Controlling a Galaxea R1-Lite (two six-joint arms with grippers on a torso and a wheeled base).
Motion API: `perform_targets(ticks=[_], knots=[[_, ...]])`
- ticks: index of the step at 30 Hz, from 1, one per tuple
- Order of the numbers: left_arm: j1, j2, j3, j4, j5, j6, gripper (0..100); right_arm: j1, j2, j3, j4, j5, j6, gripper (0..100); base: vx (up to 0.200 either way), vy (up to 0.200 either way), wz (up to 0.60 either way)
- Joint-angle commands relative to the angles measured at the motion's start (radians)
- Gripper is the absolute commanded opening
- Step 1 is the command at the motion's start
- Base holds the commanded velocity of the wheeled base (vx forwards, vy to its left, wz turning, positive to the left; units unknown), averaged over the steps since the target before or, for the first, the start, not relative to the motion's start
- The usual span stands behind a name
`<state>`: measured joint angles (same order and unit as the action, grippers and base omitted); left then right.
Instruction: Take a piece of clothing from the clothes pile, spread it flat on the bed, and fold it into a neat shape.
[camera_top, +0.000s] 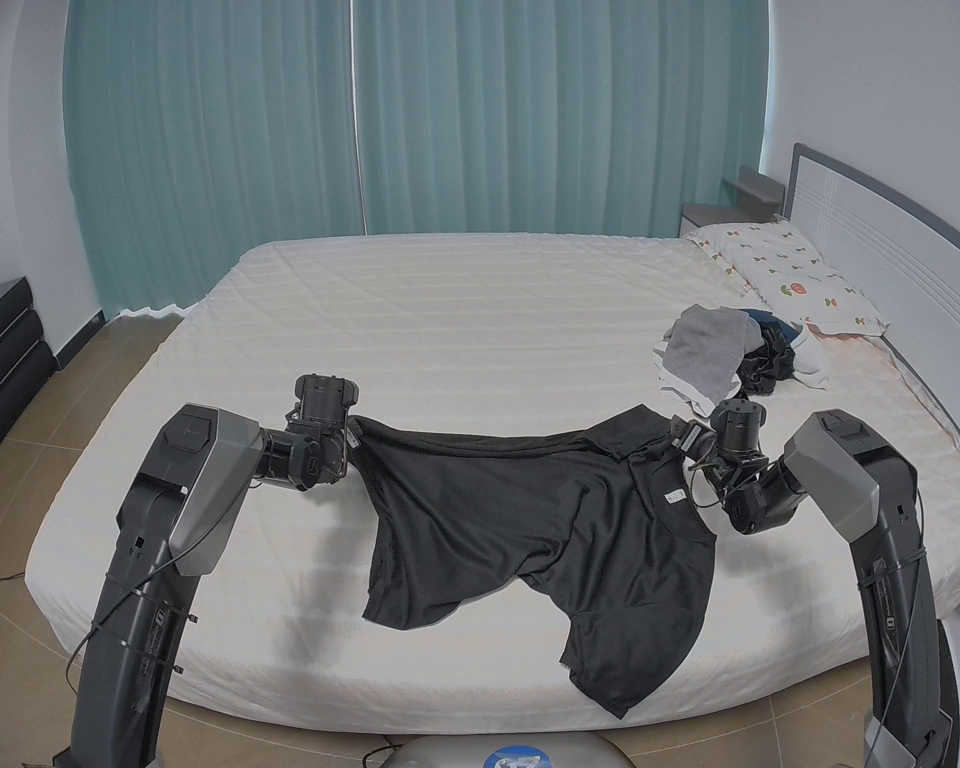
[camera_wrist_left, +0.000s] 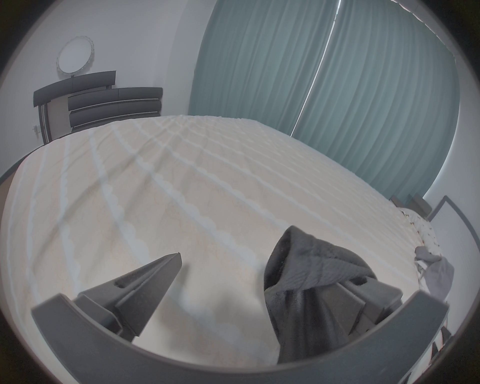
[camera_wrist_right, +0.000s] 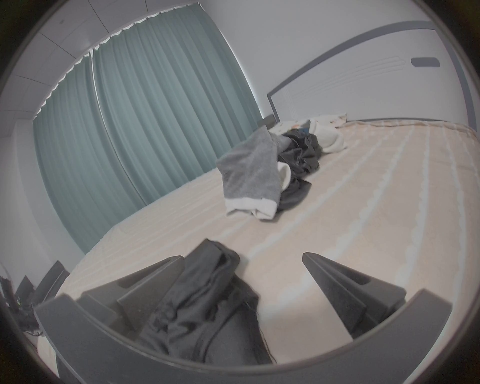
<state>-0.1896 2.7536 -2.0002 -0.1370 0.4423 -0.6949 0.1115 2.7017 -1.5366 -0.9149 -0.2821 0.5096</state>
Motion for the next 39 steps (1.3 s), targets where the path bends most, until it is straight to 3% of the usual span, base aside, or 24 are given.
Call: perform_targets(ticks=[1, 3, 4, 11, 12, 18, 22, 25, 28, 29, 30, 34, 39], knots=[[0.035, -0.045, 0.0, -0.024, -0.004, 0.002, 100, -0.009, -0.163, 0.234, -0.041, 0.084, 0.063, 100, 0.0, 0.0, 0.0], [0.035, -0.045, 0.0, -0.024, -0.004, 0.002, 100, -0.009, -0.163, 0.234, -0.041, 0.084, 0.063, 100, 0.0, 0.0, 0.0], [0.047, -0.068, 0.0, 0.045, -0.024, -0.003, 100, -0.007, -0.223, 0.355, -0.076, 0.112, 0.086, 100, 0.0, 0.0, 0.0], [0.064, -0.118, 0.001, 0.083, -0.175, -0.069, 100, -0.007, -0.244, 0.541, -0.22, 0.146, 0.076, 100, 0.0, 0.0, 0.0], [0.064, -0.144, 0.008, 0.162, -0.251, -0.081, 100, -0.01, -0.257, 0.599, -0.249, 0.175, 0.078, 100, 0.0, 0.0, 0.0], [0.088, -0.223, 0.015, 0.382, -0.485, -0.152, 100, -0.012, -0.296, 0.728, -0.297, 0.27, 0.093, 100, 0.0, 0.0, 0.0], [0.098, -0.236, 0.083, 0.393, -0.521, -0.161, 100, -0.01, -0.306, 0.779, -0.321, 0.291, 0.11, 100, 0.0, 0.0, 0.0], [0.099, -0.284, 0.187, 0.373, -0.541, -0.16, 100, -0.01, -0.327, 0.828, -0.34, 0.297, 0.119, 100, 0.0, 0.0, 0.0], [0.099, -0.391, 0.411, 0.22, -0.602, -0.153, 100, -0.018, -0.384, 0.917, -0.355, 0.342, 0.127, 100, 0.0, 0.0, 0.0], [0.099, -0.391, 0.411, 0.22, -0.602, -0.153, 100, -0.018, -0.384, 0.917, -0.355, 0.342, 0.127, 100, 0.0, 0.0, 0.0], [0.099, -0.448, 0.546, 0.094, -0.633, -0.153, 100, -0.03, -0.413, 0.961, -0.352, 0.365, 0.127, 100, 0.0, 0.0, 0.0], [0.088, -0.537, 0.784, -0.102, -0.639, -0.155, 100, -0.038, -0.419, 1.015, -0.355, 0.411, 0.133, 100, 0.0, 0.0, 0.0], [0.042, -0.634, 0.986, -0.187, -0.636, -0.186, 100, -0.036, -0.365, 1.007, -0.354, 0.431, 0.182, 100, 0.0, 0.0, 0.0]])
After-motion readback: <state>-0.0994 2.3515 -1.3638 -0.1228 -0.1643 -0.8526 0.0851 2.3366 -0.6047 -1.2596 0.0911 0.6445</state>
